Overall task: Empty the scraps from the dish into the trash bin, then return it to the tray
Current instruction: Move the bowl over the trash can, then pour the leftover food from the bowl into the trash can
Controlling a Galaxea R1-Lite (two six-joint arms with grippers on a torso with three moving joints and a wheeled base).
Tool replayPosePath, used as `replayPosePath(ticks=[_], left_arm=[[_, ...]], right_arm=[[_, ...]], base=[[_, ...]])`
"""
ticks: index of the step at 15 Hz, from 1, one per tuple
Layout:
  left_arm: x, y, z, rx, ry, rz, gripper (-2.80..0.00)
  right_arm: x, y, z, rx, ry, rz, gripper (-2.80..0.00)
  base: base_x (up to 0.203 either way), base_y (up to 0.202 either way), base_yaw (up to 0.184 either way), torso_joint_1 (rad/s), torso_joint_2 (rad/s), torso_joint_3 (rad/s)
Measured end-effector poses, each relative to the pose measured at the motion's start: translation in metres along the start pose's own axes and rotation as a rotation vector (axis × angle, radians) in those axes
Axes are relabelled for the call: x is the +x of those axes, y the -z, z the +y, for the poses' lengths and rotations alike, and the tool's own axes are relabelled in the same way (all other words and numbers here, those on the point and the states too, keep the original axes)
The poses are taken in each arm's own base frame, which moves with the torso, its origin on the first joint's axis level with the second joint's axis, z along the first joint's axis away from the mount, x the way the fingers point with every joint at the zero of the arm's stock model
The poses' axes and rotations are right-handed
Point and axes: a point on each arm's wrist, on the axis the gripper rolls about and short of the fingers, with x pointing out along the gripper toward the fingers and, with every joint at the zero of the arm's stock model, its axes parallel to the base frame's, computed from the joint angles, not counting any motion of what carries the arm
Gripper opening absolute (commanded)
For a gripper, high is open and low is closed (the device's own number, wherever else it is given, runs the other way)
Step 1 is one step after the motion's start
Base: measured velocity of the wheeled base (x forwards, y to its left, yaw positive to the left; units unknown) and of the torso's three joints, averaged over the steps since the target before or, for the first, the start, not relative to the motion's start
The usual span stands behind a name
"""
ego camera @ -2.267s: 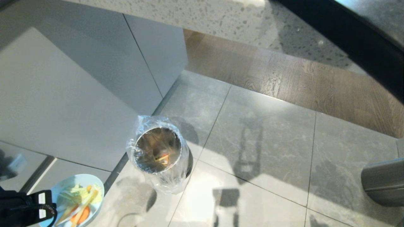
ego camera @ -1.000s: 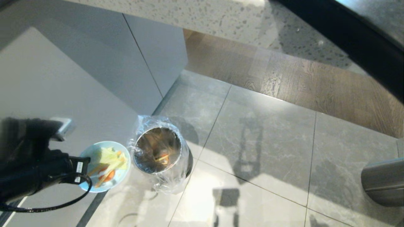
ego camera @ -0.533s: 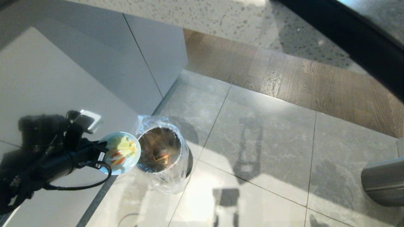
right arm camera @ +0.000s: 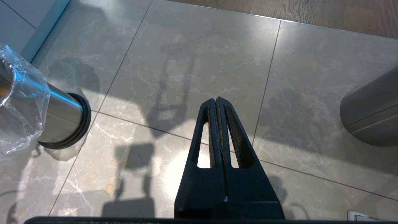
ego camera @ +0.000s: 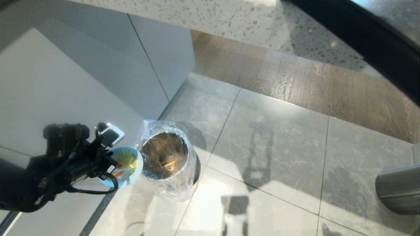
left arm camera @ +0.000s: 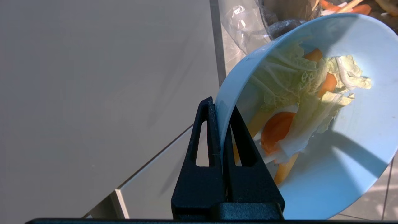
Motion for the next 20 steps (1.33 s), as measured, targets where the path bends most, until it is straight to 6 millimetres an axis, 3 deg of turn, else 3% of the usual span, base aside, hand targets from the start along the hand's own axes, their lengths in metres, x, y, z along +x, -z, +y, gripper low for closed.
replayPosePath(ticks=[7, 20], left_arm=[[0.008, -0.023, -0.002, 0.016, -0.001, -0.061, -2.8], [0.001, -0.032, 0.002, 0.008, -0.017, -0.107, -2.8]], right_arm=[[0.0, 0.0, 0.0, 0.0, 0.0, 0.001, -2.8], [0.0, 0.0, 0.0, 0.0, 0.0, 0.0, -2.8]], base=[[0.0, 0.0, 0.0, 0.0, 0.0, 0.0], [0.0, 0.0, 0.0, 0.0, 0.0, 0.0]])
